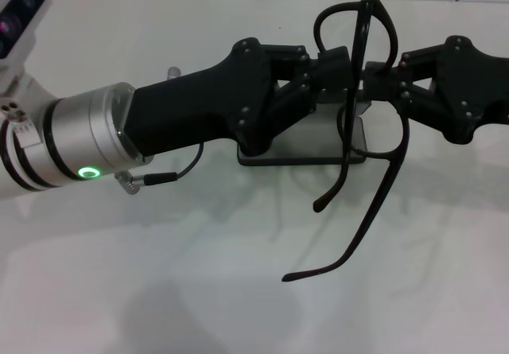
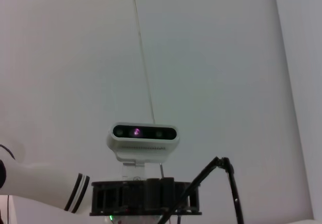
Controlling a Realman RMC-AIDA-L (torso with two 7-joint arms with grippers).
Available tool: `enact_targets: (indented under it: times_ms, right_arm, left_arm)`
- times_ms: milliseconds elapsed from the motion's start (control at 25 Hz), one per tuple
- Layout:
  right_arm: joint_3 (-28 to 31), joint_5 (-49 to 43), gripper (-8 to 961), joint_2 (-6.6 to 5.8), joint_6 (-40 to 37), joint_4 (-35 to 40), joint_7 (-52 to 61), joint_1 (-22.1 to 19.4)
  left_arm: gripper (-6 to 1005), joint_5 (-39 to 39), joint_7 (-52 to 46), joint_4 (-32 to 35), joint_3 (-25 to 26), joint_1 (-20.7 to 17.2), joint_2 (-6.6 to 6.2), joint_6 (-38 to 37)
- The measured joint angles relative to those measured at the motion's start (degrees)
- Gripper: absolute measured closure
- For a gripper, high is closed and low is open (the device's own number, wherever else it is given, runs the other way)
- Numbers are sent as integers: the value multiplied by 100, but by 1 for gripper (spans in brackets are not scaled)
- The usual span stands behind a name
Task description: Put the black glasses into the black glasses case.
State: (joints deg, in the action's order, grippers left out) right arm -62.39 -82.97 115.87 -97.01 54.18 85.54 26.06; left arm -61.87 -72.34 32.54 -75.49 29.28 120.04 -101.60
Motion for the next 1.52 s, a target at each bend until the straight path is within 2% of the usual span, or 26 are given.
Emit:
enact_targets:
  times_ms: [560, 1000, 1200, 1520]
  right_arm:
    - [-169, 133, 885, 3, -1, -58, -66, 54]
    - [-85, 157, 887, -31, 92, -287, -192, 83]
    - [-81, 213, 886, -17, 50, -302, -204, 160]
    - [-115, 278, 887, -9, -9, -304, -210, 218]
  left_arm:
    - [954, 58, 149, -241, -1, 81, 19, 105]
    - [953, 225, 159, -169, -3, 96, -12, -343]
    - [953, 78, 198, -232, -112, 207, -9, -321]
    - [953, 73, 238, -247, -213, 185, 0, -174]
